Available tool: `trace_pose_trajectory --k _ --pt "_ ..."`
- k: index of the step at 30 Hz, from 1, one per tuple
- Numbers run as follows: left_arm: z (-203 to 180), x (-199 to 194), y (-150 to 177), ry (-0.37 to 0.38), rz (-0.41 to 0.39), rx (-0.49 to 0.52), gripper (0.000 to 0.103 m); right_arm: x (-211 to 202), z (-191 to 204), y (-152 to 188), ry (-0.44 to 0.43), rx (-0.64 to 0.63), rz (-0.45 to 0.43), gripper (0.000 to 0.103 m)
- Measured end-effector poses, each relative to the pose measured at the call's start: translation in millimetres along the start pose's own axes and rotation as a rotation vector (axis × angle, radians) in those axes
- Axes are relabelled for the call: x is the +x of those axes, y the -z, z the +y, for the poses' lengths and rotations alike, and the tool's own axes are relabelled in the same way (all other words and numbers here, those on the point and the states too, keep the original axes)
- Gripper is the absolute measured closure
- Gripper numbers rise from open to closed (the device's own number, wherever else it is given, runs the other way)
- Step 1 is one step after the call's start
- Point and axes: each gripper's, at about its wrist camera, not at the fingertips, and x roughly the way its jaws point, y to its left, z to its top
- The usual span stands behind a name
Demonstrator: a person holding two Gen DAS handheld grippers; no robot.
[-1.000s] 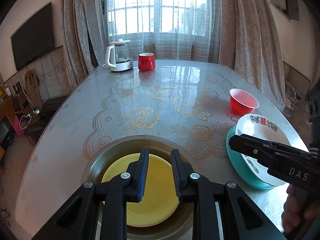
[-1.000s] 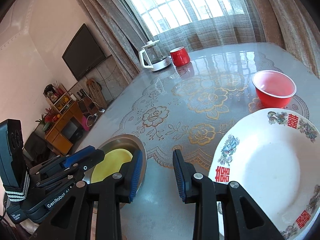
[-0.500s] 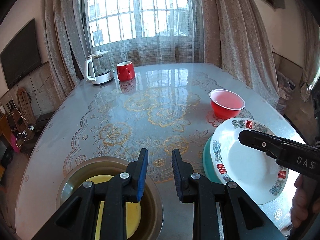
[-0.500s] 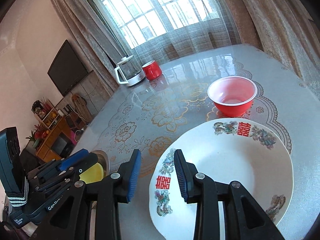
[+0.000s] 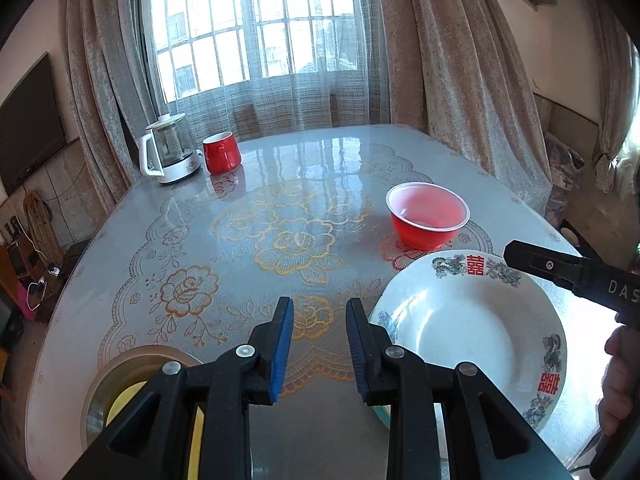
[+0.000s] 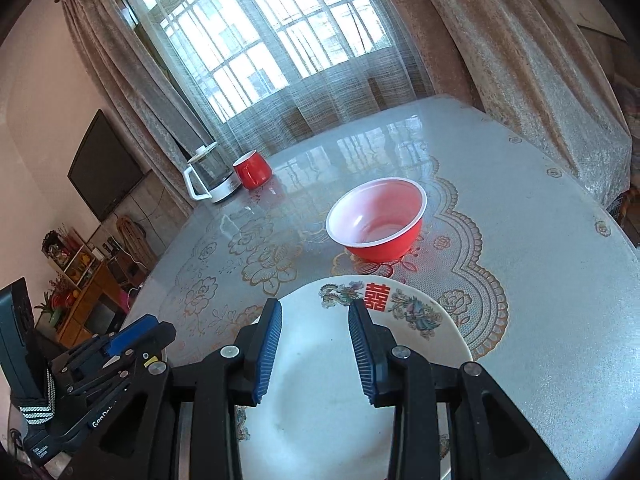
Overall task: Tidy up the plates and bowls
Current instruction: 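Move both tools over the plate stack toward the red bowl, then grasp the red bowl rim with the left tool while the right tool grips the same rim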
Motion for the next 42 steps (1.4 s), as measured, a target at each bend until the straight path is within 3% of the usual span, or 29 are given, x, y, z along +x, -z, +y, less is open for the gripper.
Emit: trace_pose_trajectory --k 21,33,42 --pt "-31 37 -17 -0.001 0.059 0.026 0.07 4 -52 -22 0.054 0.074 0.021 0.068" --pt "-25 76 -41 0.049 0.167 -0.106 0.069 26 -77 -44 0.049 0.131 0.058 0.068" --pt "-36 110 -70 0.14 0.198 -0.159 0.069 57 -91 -64 0.033 0.149 0.102 0.068"
